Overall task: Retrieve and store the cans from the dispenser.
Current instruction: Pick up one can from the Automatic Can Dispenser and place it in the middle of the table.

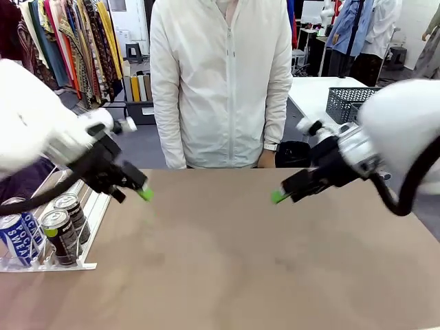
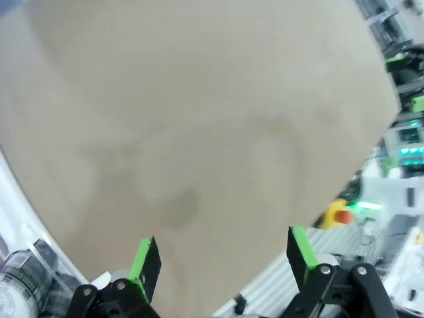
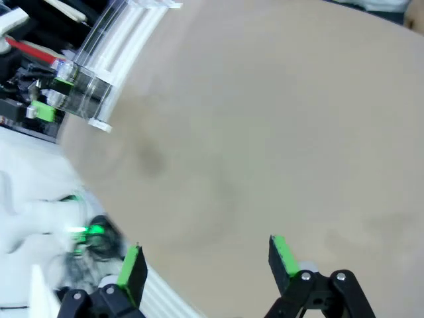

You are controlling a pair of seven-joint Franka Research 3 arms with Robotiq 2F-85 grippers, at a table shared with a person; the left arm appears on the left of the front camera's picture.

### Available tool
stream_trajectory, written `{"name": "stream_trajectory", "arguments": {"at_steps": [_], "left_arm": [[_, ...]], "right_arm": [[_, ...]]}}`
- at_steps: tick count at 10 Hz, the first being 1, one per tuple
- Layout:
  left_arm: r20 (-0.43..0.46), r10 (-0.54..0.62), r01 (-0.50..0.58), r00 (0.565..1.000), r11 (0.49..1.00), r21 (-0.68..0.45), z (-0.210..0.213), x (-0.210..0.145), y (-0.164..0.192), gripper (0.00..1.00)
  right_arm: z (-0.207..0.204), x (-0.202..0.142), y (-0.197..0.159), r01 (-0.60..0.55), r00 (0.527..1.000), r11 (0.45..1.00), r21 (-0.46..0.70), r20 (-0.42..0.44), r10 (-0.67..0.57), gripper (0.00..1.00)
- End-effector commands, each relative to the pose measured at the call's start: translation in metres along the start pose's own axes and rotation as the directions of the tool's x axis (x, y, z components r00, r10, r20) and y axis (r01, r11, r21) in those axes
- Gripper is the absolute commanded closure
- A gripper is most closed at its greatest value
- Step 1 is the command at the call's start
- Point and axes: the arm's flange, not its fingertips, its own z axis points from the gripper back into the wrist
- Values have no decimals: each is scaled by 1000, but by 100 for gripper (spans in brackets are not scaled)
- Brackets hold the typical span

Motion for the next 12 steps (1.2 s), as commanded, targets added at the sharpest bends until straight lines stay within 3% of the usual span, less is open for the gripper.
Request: {"name": "stream_trajectory", "arguments": {"at_steps": [1,3,5,6,8,10,11,12], "left_arm": [[157,52,-32,986,992,-126,75,-10,31,0],[322,148,-55,935,959,-279,157,-43,77,0],[468,330,-105,820,890,-443,208,-100,137,0],[524,424,-123,738,849,-514,224,-138,173,0],[569,546,-163,615,794,-585,233,-191,216,0],[572,541,-144,616,792,-593,228,-205,229,0],[588,546,-228,597,818,-529,225,-201,224,0],[575,573,-170,584,779,-604,237,-225,231,0]], "right_arm": [[74,-11,-18,109,992,986,125,52,-116,0],[158,-30,-39,188,948,955,229,211,-238,0],[221,-56,-74,269,854,895,355,341,-392,0],[241,-70,-97,298,797,851,432,379,-471,0],[264,-96,-125,295,708,798,525,441,-552,0],[265,-103,-138,341,628,782,522,493,-602,0],[256,-98,-133,386,629,810,441,517,-581,0],[276,-114,-140,355,640,765,537,457,-618,0]]}}
